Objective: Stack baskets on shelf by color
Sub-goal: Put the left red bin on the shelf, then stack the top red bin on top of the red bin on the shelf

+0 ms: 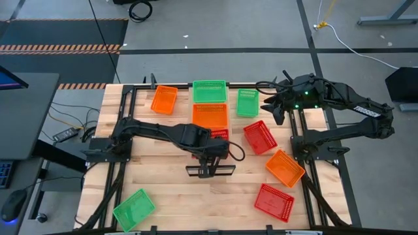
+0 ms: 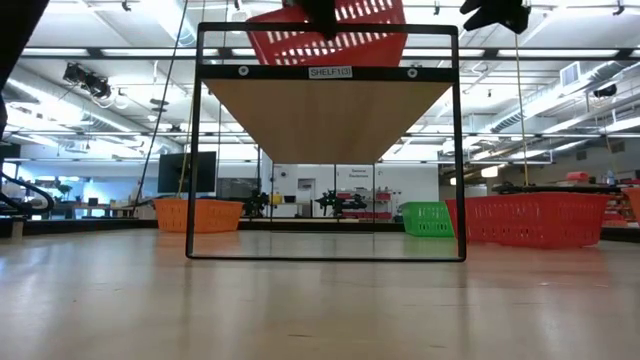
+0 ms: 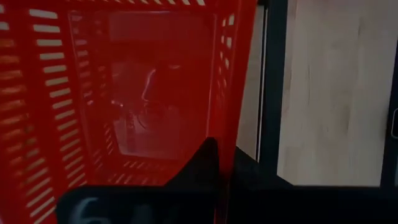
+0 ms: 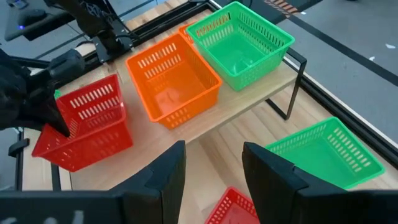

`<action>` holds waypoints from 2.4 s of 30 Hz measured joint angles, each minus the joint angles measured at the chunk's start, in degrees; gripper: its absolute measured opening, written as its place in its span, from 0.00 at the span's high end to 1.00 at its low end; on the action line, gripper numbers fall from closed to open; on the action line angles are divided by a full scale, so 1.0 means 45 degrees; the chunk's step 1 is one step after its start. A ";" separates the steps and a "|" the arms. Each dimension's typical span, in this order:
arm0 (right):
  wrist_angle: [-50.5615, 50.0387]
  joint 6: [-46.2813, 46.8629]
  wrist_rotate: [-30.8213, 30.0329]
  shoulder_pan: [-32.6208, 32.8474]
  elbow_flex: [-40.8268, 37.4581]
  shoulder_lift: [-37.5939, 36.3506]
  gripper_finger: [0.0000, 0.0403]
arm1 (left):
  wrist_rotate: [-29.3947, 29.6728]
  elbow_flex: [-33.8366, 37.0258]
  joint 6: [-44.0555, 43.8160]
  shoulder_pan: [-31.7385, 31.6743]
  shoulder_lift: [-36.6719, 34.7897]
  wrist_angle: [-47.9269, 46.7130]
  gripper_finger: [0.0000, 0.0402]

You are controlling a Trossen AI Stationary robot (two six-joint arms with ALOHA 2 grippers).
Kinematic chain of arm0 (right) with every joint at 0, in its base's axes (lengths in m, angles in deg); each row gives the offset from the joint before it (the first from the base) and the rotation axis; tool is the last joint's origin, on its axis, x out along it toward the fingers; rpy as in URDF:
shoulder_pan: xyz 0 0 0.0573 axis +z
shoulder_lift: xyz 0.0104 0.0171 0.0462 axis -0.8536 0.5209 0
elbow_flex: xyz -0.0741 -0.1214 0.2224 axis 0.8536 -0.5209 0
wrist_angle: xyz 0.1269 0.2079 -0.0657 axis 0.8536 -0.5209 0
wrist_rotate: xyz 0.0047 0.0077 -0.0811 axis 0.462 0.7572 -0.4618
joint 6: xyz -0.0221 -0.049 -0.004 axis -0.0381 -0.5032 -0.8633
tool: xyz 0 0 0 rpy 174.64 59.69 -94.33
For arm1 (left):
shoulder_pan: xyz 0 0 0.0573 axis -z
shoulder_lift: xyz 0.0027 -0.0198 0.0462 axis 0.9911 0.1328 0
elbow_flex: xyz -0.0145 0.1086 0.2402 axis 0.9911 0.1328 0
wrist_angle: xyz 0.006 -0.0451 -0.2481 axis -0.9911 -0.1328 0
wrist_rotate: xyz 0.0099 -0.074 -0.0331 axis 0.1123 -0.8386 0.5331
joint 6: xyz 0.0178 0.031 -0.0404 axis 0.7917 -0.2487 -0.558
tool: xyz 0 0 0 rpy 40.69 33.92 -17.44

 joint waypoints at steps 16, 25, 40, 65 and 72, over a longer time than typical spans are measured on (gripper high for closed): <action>-0.0005 0.0000 0.0003 0.0000 0.0000 0.0000 0.59 | -0.0150 -0.0009 -0.0444 -0.0009 0.0101 -0.0448 0.89; -0.0005 0.0000 0.0005 0.0000 0.0000 0.0000 0.59 | -0.0212 -0.0009 -0.0847 -0.0009 0.0101 -0.0397 0.83; -0.0005 -0.0004 0.0005 0.0000 0.0000 0.0000 0.59 | -0.1402 -0.0129 -0.1836 -0.0009 -0.0012 -0.0705 0.79; -0.0020 -0.0005 0.0005 0.0000 0.0000 -0.0004 0.59 | -0.0447 -0.2381 -0.2453 -0.0111 -0.0757 -0.1012 0.77; -0.0167 -0.0001 0.0006 0.0000 0.0003 0.0101 0.59 | 0.0423 -0.2380 -0.2679 -0.0187 -0.1275 -0.1013 0.77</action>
